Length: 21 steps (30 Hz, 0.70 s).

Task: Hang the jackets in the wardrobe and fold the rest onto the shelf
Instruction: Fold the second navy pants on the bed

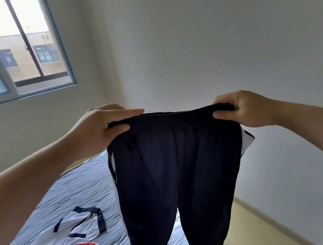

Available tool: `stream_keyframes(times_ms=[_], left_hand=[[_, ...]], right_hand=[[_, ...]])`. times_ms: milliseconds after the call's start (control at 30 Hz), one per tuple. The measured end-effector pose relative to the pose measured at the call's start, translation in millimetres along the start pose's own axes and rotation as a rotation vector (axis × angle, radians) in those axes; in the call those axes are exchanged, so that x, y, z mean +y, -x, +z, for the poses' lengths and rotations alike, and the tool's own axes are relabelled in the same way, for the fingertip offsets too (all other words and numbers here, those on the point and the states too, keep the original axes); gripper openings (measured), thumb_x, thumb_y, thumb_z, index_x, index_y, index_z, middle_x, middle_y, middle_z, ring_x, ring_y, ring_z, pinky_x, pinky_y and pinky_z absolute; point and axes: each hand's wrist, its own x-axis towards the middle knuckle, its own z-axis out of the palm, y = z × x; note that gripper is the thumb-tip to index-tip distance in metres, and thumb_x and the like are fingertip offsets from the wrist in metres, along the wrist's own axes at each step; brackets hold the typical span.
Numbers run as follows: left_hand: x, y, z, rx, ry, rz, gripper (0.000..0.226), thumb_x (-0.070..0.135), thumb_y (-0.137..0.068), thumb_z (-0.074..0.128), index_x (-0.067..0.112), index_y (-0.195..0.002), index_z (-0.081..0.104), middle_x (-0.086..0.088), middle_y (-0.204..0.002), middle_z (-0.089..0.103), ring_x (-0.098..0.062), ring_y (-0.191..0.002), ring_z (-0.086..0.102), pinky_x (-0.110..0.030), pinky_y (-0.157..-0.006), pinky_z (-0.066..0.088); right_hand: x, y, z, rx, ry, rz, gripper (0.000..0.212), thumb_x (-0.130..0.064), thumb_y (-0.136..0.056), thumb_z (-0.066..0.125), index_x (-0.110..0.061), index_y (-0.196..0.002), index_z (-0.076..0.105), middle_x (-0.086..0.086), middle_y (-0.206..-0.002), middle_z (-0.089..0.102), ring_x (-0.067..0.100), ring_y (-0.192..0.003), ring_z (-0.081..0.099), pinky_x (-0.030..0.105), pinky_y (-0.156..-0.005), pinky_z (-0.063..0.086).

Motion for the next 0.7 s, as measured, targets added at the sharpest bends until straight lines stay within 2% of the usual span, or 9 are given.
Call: stream_keyframes(times_ms=[67, 167, 267, 300, 433, 500, 600, 667, 700], left_hand=[[-0.5, -1.7, -2.1, 0.002, 0.085, -0.074, 0.043, 0.014, -0.096, 0.066, 0.047, -0.125, 0.067, 0.020, -0.102, 0.067, 0.000, -0.095, 0.062, -0.007, -0.084, 0.041], [-2.7, -4.9, -3.7, 0.052, 0.102, -0.188, 0.027, 0.017, -0.090, 0.075, 0.043, -0.099, 0.071, 0.022, -0.084, 0.068, 0.004, -0.073, 0.061, -0.004, -0.065, 0.041], [-3.5, -4.9, -3.3, 0.086, 0.086, -0.249, 0.018, 0.026, -0.085, 0.081, 0.038, -0.090, 0.069, 0.002, -0.072, 0.066, -0.010, -0.063, 0.055, -0.009, -0.053, 0.038], [-3.9, -4.1, -3.4, 0.091, 0.078, -0.253, 0.016, 0.027, -0.084, 0.081, 0.037, -0.090, 0.068, -0.001, -0.070, 0.065, -0.010, -0.063, 0.055, -0.010, -0.052, 0.037], [-6.0, -0.3, -3.2, 0.067, -0.029, -0.226, 0.013, 0.033, -0.089, 0.076, 0.035, -0.093, 0.063, 0.006, -0.072, 0.064, -0.003, -0.070, 0.058, -0.007, -0.056, 0.039], [-7.6, 1.5, -1.6, 0.049, -0.052, -0.231, 0.013, 0.031, -0.091, 0.072, 0.031, -0.095, 0.060, 0.008, -0.074, 0.063, 0.001, -0.072, 0.057, -0.007, -0.057, 0.038], [-9.0, 4.9, 1.7, 0.041, -0.038, -0.243, 0.015, 0.024, -0.094, 0.070, 0.026, -0.095, 0.055, 0.004, -0.088, 0.067, 0.000, -0.075, 0.056, -0.008, -0.060, 0.037], [-9.1, 6.8, 2.6, 0.062, -0.003, -0.276, 0.015, 0.022, -0.094, 0.070, 0.025, -0.094, 0.055, 0.001, -0.095, 0.069, -0.007, -0.074, 0.056, -0.017, -0.064, 0.041], [-9.3, 7.6, 2.4, 0.078, 0.002, -0.307, 0.017, 0.023, -0.093, 0.072, 0.026, -0.091, 0.055, 0.000, -0.088, 0.067, -0.011, -0.070, 0.054, -0.023, -0.062, 0.041]], right_hand=[[1.4, -1.8, -3.2, 0.026, 0.002, 0.021, 0.019, -0.030, -0.098, 0.064, -0.040, -0.082, 0.064, -0.017, -0.071, 0.063, 0.002, -0.065, 0.058, 0.018, -0.066, 0.043], [3.6, -2.9, -6.0, 0.052, -0.036, 0.056, 0.021, -0.034, -0.097, 0.065, -0.039, -0.076, 0.061, -0.014, -0.061, 0.056, 0.003, -0.054, 0.048, 0.014, -0.057, 0.038], [1.4, -2.3, -7.5, 0.033, -0.129, 0.095, 0.022, -0.032, -0.096, 0.067, -0.032, -0.075, 0.060, -0.009, -0.058, 0.053, 0.005, -0.047, 0.041, 0.011, -0.048, 0.034], [-0.2, -1.8, -8.0, 0.022, -0.166, 0.103, 0.022, -0.030, -0.096, 0.067, -0.029, -0.075, 0.061, -0.007, -0.059, 0.054, 0.005, -0.046, 0.041, 0.011, -0.047, 0.034], [-4.6, -0.5, -10.3, -0.018, -0.209, 0.108, 0.023, -0.028, -0.096, 0.068, -0.028, -0.073, 0.064, -0.008, -0.065, 0.060, 0.005, -0.056, 0.053, 0.011, -0.054, 0.040], [-6.1, -0.2, -10.2, -0.018, -0.202, 0.124, 0.027, -0.033, -0.093, 0.071, -0.025, -0.069, 0.061, -0.011, -0.061, 0.054, 0.005, -0.053, 0.048, 0.012, -0.051, 0.037], [-7.3, -1.4, -6.0, 0.029, -0.139, 0.154, 0.049, -0.045, -0.084, 0.078, -0.013, -0.065, 0.047, -0.008, -0.056, 0.039, 0.008, -0.050, 0.037, 0.016, -0.046, 0.030], [-9.0, -0.7, -2.3, 0.061, -0.128, 0.163, 0.053, -0.048, -0.080, 0.080, -0.022, -0.057, 0.041, -0.012, -0.053, 0.036, 0.007, -0.048, 0.035, 0.014, -0.045, 0.029], [-9.6, -0.2, -0.9, 0.070, -0.133, 0.157, 0.053, -0.049, -0.080, 0.080, -0.023, -0.055, 0.040, -0.013, -0.053, 0.036, 0.007, -0.047, 0.034, 0.014, -0.045, 0.028]])
